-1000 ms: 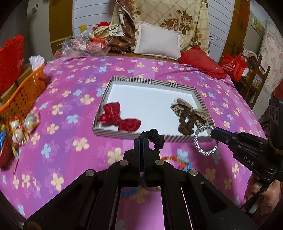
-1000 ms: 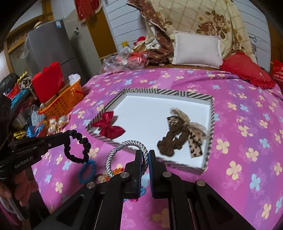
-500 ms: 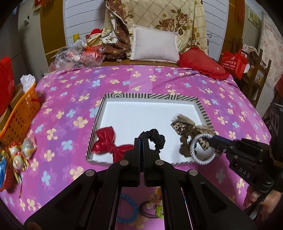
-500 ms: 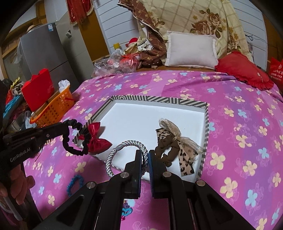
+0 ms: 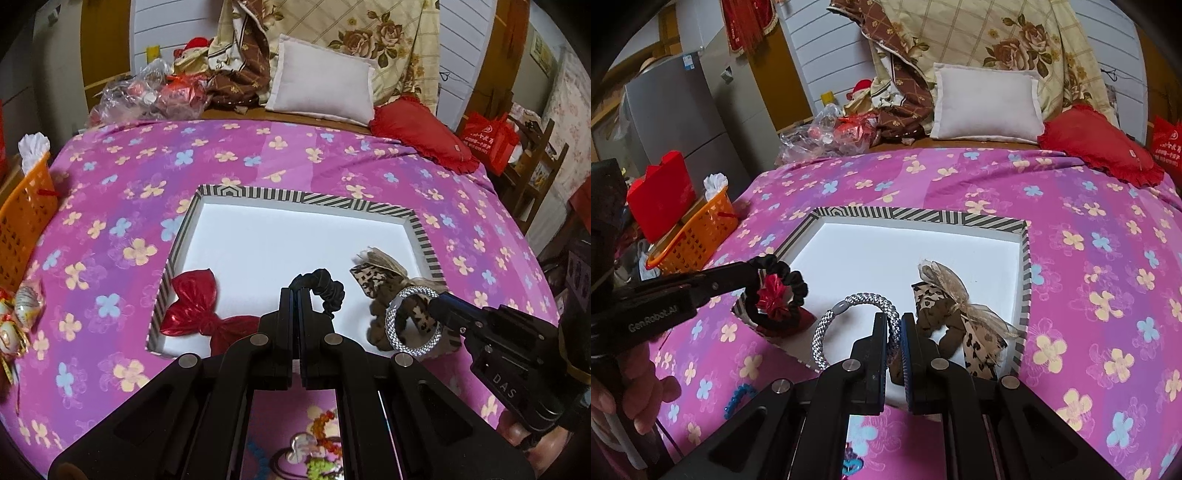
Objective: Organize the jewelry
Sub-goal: 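Carry the black hair tie with left tool while right tool carries the bangle over the tray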
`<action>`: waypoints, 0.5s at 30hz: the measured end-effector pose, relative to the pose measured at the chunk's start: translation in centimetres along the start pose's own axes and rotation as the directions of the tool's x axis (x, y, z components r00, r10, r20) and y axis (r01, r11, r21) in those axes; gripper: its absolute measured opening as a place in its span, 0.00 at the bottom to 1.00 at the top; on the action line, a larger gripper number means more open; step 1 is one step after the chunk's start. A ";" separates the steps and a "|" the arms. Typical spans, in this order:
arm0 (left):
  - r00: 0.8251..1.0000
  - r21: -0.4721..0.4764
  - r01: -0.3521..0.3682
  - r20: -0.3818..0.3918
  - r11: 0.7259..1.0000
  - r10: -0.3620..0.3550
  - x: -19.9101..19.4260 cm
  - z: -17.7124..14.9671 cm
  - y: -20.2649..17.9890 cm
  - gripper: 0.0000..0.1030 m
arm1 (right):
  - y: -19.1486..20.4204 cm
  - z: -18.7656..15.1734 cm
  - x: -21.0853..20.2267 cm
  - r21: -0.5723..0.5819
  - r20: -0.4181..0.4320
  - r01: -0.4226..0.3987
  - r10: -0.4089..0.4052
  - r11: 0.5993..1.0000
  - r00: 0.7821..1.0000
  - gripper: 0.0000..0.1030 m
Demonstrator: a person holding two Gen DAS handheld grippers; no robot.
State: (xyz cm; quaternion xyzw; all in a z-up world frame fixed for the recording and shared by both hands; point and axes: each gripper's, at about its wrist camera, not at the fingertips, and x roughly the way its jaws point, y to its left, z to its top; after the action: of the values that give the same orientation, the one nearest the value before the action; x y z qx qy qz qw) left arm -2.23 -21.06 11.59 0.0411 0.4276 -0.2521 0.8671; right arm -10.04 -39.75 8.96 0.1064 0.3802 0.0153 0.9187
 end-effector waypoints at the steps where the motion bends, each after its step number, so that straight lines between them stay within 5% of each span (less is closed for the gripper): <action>1: 1.000 -0.002 0.001 -0.005 1.000 -0.001 0.4 0.0 0.1 0.01 | 0.0 0.1 0.4 -0.001 -0.005 0.002 -0.002 1.000 1.000 0.07; 15: 0.993 -0.077 -0.076 -0.097 0.994 0.069 5.2 -1.6 3.7 0.01 | 0.9 -0.6 6.5 -0.035 -0.113 0.025 -0.029 0.999 0.993 0.07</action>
State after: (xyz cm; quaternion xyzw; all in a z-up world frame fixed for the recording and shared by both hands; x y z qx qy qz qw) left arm 1.01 -19.44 6.03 0.0333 0.4763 -0.2007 0.8554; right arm -5.77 -38.07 4.19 0.0845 0.4329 0.0152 0.8974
